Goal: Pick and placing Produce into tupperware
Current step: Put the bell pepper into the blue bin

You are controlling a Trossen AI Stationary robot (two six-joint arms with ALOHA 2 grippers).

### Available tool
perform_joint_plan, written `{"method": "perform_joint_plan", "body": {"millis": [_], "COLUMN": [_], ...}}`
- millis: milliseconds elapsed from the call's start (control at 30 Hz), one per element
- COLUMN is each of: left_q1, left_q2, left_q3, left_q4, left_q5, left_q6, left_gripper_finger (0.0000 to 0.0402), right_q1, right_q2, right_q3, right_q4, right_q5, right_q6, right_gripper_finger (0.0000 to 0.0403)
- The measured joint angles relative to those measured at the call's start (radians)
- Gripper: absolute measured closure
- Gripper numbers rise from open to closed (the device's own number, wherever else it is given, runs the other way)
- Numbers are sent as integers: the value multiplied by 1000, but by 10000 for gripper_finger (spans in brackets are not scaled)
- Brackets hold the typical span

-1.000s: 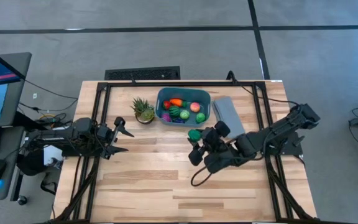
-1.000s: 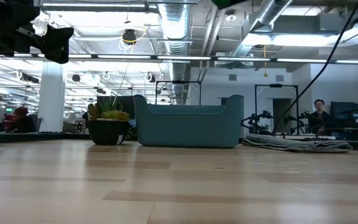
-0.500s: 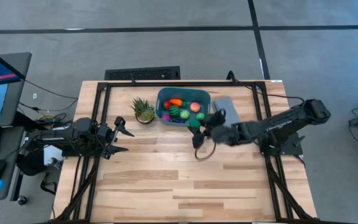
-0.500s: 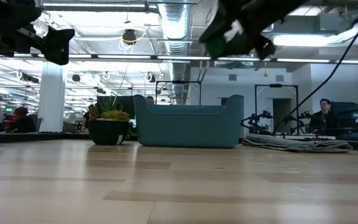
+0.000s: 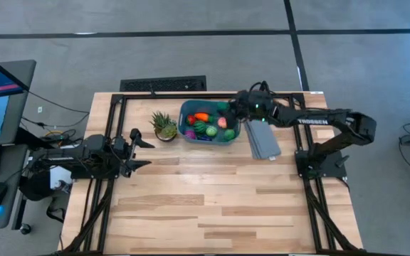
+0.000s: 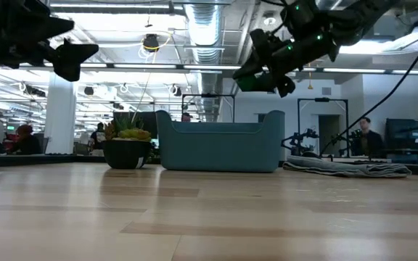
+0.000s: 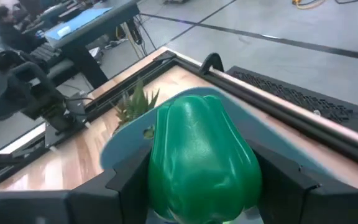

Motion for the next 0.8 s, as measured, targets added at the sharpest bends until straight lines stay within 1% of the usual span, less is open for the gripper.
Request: {"method": "perform_joint_plan", "body": {"millis": [133, 233, 433, 500, 633, 800], "left_q1": [0, 0, 0, 0, 0, 0], "left_q2": [0, 0, 0, 0, 0, 0], "left_q3": [0, 0, 0, 0, 0, 1], "left_q4": [0, 0, 7, 7, 8, 8], "left_q5": [-68, -114, -121, -121, -124, -145], "left_q6": [14, 17, -3, -17, -33, -37], "left_gripper_finger": [113, 113, 113, 113, 113, 113], "right_q1": [-73, -95, -100, -100, -98, -88], "right_q2": [40, 95, 237, 274, 338, 380], "right_q3": [8, 36, 117, 142, 197, 280], "right_q4": [-6, 4, -3, -10, -48, -227], "right_q5": [-123, -197, -306, -327, -332, -325], "right_q6": [-47, -87, -139, -156, -196, -311], "right_gripper_finger": [153, 153, 153, 153, 153, 153]}}
